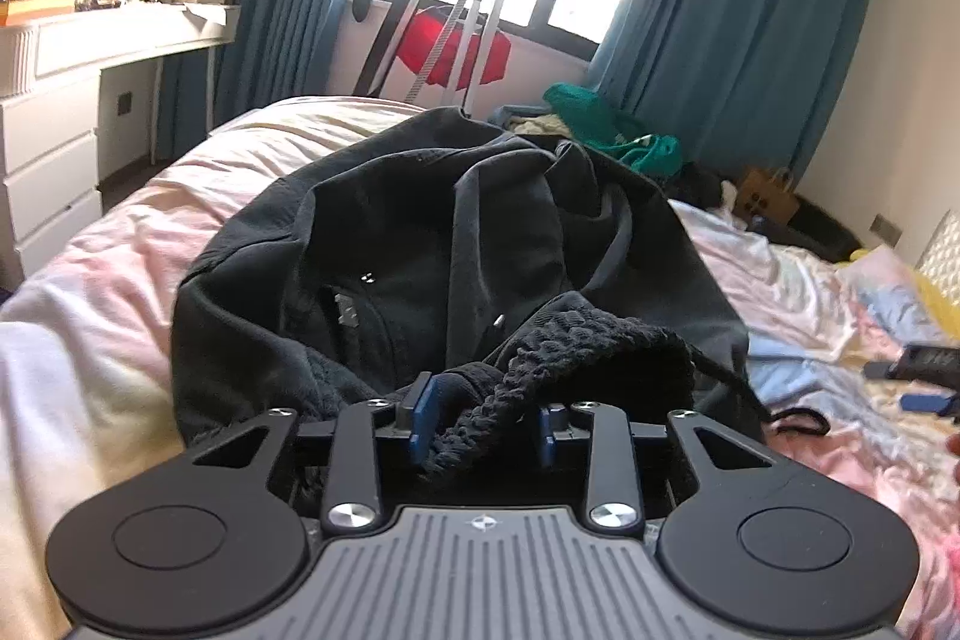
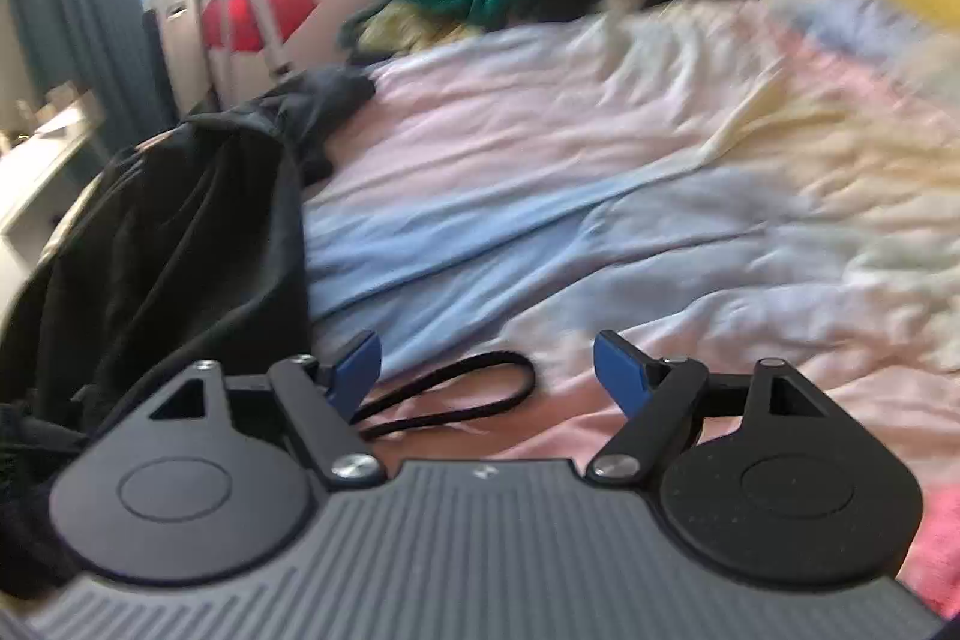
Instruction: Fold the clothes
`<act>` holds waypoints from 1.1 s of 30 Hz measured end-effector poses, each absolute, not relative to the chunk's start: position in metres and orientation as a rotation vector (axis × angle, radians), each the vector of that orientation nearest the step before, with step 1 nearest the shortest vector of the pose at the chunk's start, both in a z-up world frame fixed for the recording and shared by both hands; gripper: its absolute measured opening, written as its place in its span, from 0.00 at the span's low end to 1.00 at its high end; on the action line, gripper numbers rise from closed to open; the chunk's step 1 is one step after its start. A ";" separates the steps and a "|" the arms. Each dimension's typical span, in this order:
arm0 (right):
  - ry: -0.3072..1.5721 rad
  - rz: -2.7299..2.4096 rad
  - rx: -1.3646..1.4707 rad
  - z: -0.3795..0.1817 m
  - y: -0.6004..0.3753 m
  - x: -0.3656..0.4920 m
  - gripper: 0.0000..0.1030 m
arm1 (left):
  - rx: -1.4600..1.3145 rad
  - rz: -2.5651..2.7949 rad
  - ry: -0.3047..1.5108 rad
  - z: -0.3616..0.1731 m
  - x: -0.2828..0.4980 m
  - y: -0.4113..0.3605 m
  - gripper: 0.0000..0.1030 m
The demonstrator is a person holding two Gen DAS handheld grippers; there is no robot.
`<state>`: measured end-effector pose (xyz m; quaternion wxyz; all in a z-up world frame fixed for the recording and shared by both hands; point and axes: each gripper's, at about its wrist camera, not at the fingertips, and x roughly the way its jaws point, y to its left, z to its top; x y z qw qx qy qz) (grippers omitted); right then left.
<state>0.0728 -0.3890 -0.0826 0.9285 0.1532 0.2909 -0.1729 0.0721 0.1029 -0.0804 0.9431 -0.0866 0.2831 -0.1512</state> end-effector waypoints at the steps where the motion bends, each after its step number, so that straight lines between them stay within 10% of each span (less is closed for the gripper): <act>1: 0.580 -0.296 0.329 -0.080 -0.382 0.068 0.80 | -0.155 -0.295 0.578 -0.079 0.066 0.103 0.43; 7: 0.657 0.136 0.142 -0.086 -0.294 0.045 0.77 | 0.095 -0.123 0.583 -0.073 0.028 0.100 0.78; 12: 0.724 0.212 -0.116 -0.112 -0.236 0.040 0.77 | 0.186 0.020 0.622 -0.081 0.030 0.100 0.82; 24: 0.704 -0.134 -0.026 -0.128 -0.288 0.060 0.76 | -0.014 0.251 0.640 -0.097 0.059 0.144 0.62; 29: 0.721 -0.059 0.046 -0.130 -0.283 0.060 0.21 | -0.043 0.166 0.597 -0.099 0.072 0.131 0.15; 33: 0.709 -0.009 0.038 -0.118 -0.270 0.051 0.13 | -0.146 0.137 0.530 -0.088 0.078 0.135 0.09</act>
